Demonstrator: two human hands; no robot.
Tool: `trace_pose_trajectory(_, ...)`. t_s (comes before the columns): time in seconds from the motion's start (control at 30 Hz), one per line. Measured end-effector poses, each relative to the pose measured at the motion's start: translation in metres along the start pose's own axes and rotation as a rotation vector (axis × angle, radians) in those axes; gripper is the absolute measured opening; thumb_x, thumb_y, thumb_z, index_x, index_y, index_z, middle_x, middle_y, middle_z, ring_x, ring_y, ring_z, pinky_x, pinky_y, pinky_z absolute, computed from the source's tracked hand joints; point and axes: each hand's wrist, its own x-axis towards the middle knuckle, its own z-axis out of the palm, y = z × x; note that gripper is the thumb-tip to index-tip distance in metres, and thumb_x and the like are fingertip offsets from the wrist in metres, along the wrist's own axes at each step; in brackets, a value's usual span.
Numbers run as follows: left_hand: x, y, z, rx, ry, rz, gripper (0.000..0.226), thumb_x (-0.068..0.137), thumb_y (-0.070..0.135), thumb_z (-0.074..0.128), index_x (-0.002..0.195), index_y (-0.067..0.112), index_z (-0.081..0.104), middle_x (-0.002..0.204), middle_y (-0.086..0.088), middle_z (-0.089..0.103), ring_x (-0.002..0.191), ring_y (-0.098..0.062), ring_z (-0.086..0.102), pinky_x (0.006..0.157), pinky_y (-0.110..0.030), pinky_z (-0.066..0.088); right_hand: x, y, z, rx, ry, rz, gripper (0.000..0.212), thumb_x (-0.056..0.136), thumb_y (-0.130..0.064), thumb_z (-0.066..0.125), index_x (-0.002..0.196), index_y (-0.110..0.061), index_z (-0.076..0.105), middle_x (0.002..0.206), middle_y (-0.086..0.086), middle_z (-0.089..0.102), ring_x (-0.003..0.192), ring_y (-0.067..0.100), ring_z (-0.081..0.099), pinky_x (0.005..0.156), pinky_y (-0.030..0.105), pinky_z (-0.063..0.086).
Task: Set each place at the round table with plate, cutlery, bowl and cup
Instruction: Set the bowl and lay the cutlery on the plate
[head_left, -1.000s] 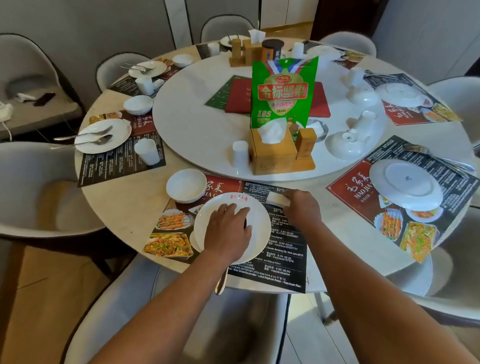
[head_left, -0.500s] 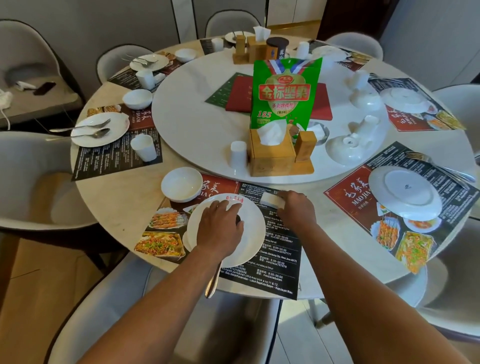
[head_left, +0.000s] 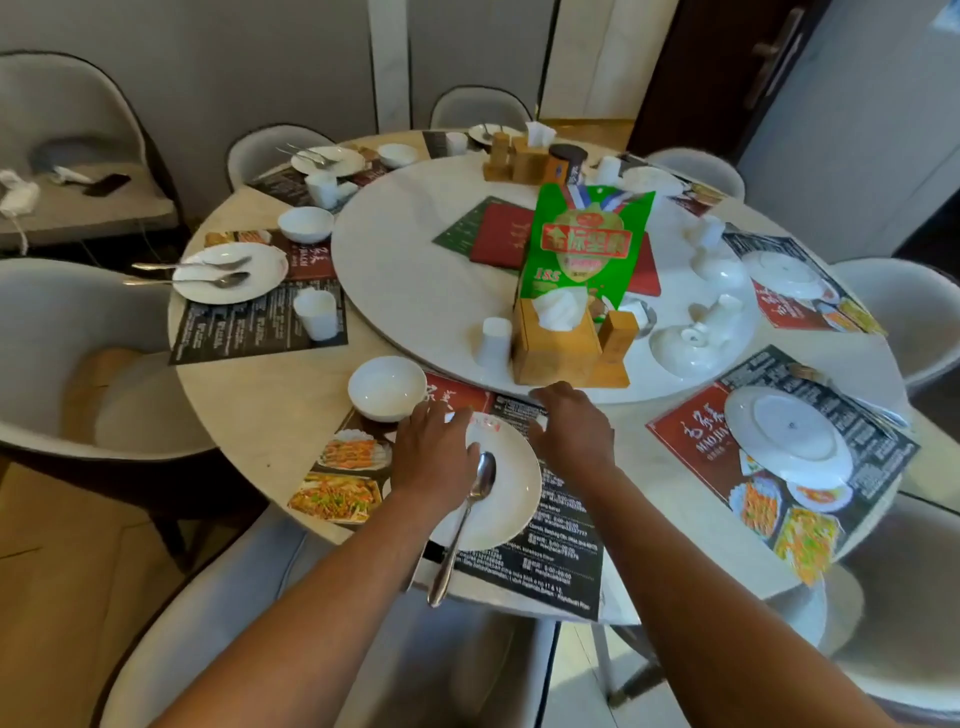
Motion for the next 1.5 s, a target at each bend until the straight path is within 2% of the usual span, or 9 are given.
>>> trace_pose_trajectory(0.17, 0.026, 0.003, -0.01, 0.059, 0.025, -0.015, 0.059, 0.099, 0.042, 0.051, 0.152, 0.024, 0.035, 0.157, -0.009, 0.035, 0.146, -0.033, 0.026, 0.119, -0.05, 0.025, 0.051, -0.022, 0.0, -0.217, 0.002, -0.253, 0.045, 0.082, -0.01, 0.064, 0.127, -0.018, 0.064, 0.127, 0.01, 0.062, 0.116, 0.031, 0.054, 0.09, 0.041, 0.048)
trace_pose_trajectory(0.33, 0.059, 0.014, -0.007, 0.112, 0.018, -0.102, 0.063, 0.099, 0.044, 0.051, 0.155, 0.024, 0.029, 0.155, -0.011, 0.036, 0.146, -0.034, 0.024, 0.12, -0.051, 0.024, 0.108, -0.033, 0.005, -0.42, -0.083, -0.396, 0.056, 0.089, -0.023, 0.062, 0.143, -0.021, 0.047, 0.146, 0.012, 0.043, 0.14, 0.033, 0.031, 0.114, 0.051, 0.026)
trace_pose_trajectory(0.5, 0.077, 0.02, 0.007, 0.145, 0.017, -0.236, 0.063, 0.1, 0.045, 0.048, 0.155, 0.026, 0.026, 0.159, -0.011, 0.033, 0.149, -0.036, 0.022, 0.121, -0.053, 0.024, 0.149, -0.036, 0.014, -0.623, -0.18, -0.45, 0.06, 0.096, -0.027, 0.055, 0.152, -0.022, 0.032, 0.155, 0.016, 0.029, 0.148, 0.039, 0.016, 0.118, 0.056, 0.015)
trace_pose_trajectory(0.7, 0.07, 0.025, 0.015, 0.12, 0.028, -0.323, 0.061, 0.101, 0.045, 0.048, 0.155, 0.027, 0.027, 0.162, -0.011, 0.029, 0.152, -0.035, 0.019, 0.123, -0.05, 0.021, 0.176, -0.039, 0.03, -0.728, -0.261, -0.499, 0.037, 0.098, -0.023, 0.05, 0.134, -0.023, 0.057, 0.135, 0.01, 0.05, 0.125, 0.034, 0.05, 0.106, 0.048, 0.031)
trace_pose_trajectory(0.83, 0.057, 0.027, 0.013, 0.099, 0.011, -0.344, 0.065, 0.1, 0.047, 0.051, 0.156, 0.028, 0.025, 0.164, -0.01, 0.025, 0.153, -0.035, 0.014, 0.124, -0.05, 0.017, 0.185, -0.038, 0.032, -0.639, -0.294, -0.552, 0.035, 0.098, -0.012, 0.051, 0.131, -0.015, 0.061, 0.13, 0.01, 0.052, 0.12, 0.031, 0.053, 0.094, 0.038, 0.046)
trace_pose_trajectory(0.97, 0.049, 0.03, 0.007, 0.102, 0.012, -0.325, 0.064, 0.099, 0.047, 0.052, 0.155, 0.028, 0.027, 0.162, -0.008, 0.027, 0.152, -0.034, 0.015, 0.124, -0.05, 0.017, 0.182, -0.04, 0.02, -0.596, -0.24, -0.642, 0.035, 0.096, -0.006, 0.053, 0.13, -0.011, 0.058, 0.127, 0.012, 0.052, 0.115, 0.031, 0.055, 0.085, 0.035, 0.046)
trace_pose_trajectory(1.07, 0.046, 0.035, 0.005, 0.124, 0.01, -0.308, 0.064, 0.099, 0.047, 0.053, 0.154, 0.028, 0.027, 0.162, -0.008, 0.028, 0.152, -0.035, 0.017, 0.123, -0.05, 0.017, 0.168, -0.035, 0.009, -0.468, -0.204, -0.619, 0.051, 0.087, -0.003, 0.065, 0.135, -0.011, 0.048, 0.128, 0.014, 0.048, 0.111, 0.032, 0.054, 0.072, 0.035, 0.042)
trace_pose_trajectory(1.23, 0.036, 0.046, 0.004, 0.102, 0.023, -0.255, 0.06, 0.1, 0.044, 0.051, 0.154, 0.028, 0.028, 0.163, -0.007, 0.027, 0.151, -0.033, 0.018, 0.123, -0.049, 0.016, 0.126, -0.011, -0.01, -0.149, -0.157, -0.445, 0.071, 0.078, -0.023, 0.082, 0.136, -0.013, 0.042, 0.13, 0.013, 0.04, 0.111, 0.032, 0.055, 0.076, 0.041, 0.052)
trace_pose_trajectory(1.5, 0.019, 0.064, 0.023, 0.095, -0.01, -0.114, 0.061, 0.099, 0.046, 0.051, 0.154, 0.029, 0.029, 0.163, -0.006, 0.026, 0.153, -0.032, 0.014, 0.125, -0.048, 0.014, 0.034, 0.052, -0.025, 0.457, -0.025, 0.01, 0.071, 0.067, -0.038, 0.087, 0.128, -0.019, 0.055, 0.124, 0.006, 0.053, 0.103, 0.031, 0.062, 0.083, 0.042, 0.054)
